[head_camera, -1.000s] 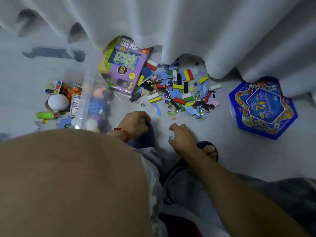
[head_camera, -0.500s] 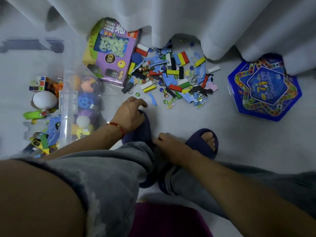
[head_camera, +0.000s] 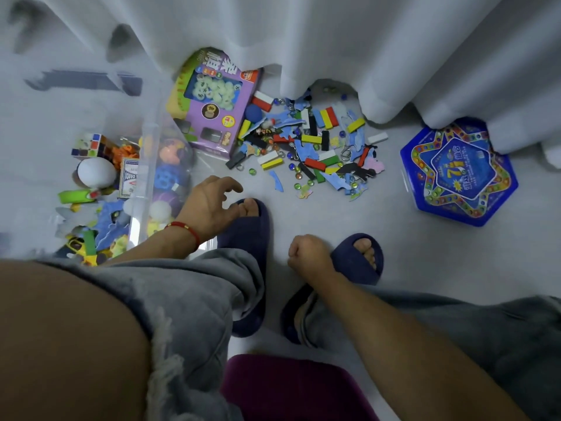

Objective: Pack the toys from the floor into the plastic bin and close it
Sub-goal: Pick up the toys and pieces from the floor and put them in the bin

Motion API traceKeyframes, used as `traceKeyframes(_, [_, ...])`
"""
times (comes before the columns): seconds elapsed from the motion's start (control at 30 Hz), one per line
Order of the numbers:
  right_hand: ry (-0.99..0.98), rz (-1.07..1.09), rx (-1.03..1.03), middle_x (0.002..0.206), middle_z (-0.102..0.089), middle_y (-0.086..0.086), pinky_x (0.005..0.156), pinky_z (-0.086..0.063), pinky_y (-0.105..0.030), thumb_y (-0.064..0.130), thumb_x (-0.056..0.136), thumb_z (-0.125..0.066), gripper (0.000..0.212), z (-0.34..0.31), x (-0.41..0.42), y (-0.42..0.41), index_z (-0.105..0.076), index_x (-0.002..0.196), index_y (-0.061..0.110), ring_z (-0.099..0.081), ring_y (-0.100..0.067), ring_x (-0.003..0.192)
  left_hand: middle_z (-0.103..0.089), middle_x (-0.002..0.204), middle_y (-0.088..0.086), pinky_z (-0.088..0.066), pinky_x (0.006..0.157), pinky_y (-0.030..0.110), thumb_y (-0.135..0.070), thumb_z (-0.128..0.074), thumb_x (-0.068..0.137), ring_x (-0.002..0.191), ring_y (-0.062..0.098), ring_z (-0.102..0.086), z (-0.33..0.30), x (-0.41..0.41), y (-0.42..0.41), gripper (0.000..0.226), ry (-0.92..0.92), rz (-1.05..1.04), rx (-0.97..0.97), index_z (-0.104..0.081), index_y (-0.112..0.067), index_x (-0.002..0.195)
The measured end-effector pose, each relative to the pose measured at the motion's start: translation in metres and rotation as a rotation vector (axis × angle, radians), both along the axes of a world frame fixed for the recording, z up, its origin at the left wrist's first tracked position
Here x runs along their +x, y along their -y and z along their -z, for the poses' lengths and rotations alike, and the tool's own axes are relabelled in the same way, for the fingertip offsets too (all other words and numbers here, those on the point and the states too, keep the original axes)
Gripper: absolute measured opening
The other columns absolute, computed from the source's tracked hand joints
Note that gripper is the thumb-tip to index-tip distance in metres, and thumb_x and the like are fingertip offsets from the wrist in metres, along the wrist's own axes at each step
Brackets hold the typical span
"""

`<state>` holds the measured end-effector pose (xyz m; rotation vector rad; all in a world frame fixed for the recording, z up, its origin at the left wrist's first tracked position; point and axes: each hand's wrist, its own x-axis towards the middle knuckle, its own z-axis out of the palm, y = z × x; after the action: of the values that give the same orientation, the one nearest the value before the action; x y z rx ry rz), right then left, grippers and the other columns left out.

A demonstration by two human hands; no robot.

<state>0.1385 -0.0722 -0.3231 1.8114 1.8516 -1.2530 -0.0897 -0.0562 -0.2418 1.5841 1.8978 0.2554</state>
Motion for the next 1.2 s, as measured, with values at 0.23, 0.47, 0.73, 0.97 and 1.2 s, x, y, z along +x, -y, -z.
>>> traceKeyframes(0.23, [-0.529,0.764,-0.449,0.074,-0.060,-0.012,0.051,-0.044,-0.030,0.011,0.083,-0.056,0.018,-0.036,0.020,-0.031,-0.070,0.085,0.000,-0.056,-0.020,0.058,-0.062,0.112,0.008,-0.049,0.080,0.032,-0.034,-0.066,0.087,0.093,0.023,-0.064,-0.003,0.002,-0.004,0.035,0.035,0.060,-0.040,-0.065,-0.014,0.117])
traceKeyframes(0.47, [-0.614,0.784,-0.355,0.064,-0.054,-0.005,0.043,-0.033,-0.025,0.018,0.094,-0.055,0.022,-0.073,-0.003,-0.045,-0.070,0.107,0.008,-0.045,-0.014,0.050,-0.063,0.114,0.001,-0.055,0.085,0.037,-0.022,-0.066,0.088,0.094,0.020,-0.064,-0.037,0.006,-0.036,0.029,0.051,0.116,-0.065,-0.064,-0.022,0.117])
traceKeyframes(0.73, [-0.249,0.539,0.138,0.103,-0.061,-0.005,0.071,-0.048,-0.030,0.022,0.088,-0.069,0.023,-0.022,0.012,-0.064,-0.056,0.105,0.018,-0.060,-0.022,0.089,-0.063,0.118,0.007,-0.048,0.085,0.031,-0.020,-0.070,0.085,0.100,0.023,-0.060,0.003,0.007,-0.032,0.036,-0.070,0.080,-0.146,-0.062,-0.018,0.120])
traceKeyframes(0.97, [-0.059,0.242,0.381,0.132,-0.050,-0.016,0.097,-0.047,-0.044,0.030,0.084,-0.078,0.066,0.029,-0.002,-0.093,-0.037,0.134,0.016,-0.049,-0.033,0.122,-0.062,0.116,0.010,-0.051,0.088,0.037,-0.012,-0.068,0.082,0.099,0.028,-0.062,0.058,-0.004,-0.047,0.036,-0.118,-0.044,-0.111,-0.064,-0.015,0.118])
traceKeyframes(1.2, [-0.053,0.137,0.497,0.123,-0.055,-0.015,0.088,-0.045,-0.041,0.036,0.087,-0.072,0.057,0.046,0.005,-0.097,-0.042,0.129,0.012,-0.054,-0.032,0.111,-0.049,0.126,0.010,-0.049,0.089,0.033,-0.023,-0.072,0.085,0.100,0.024,-0.057,0.100,0.005,-0.071,0.046,-0.097,-0.007,-0.005,-0.057,-0.020,0.129])
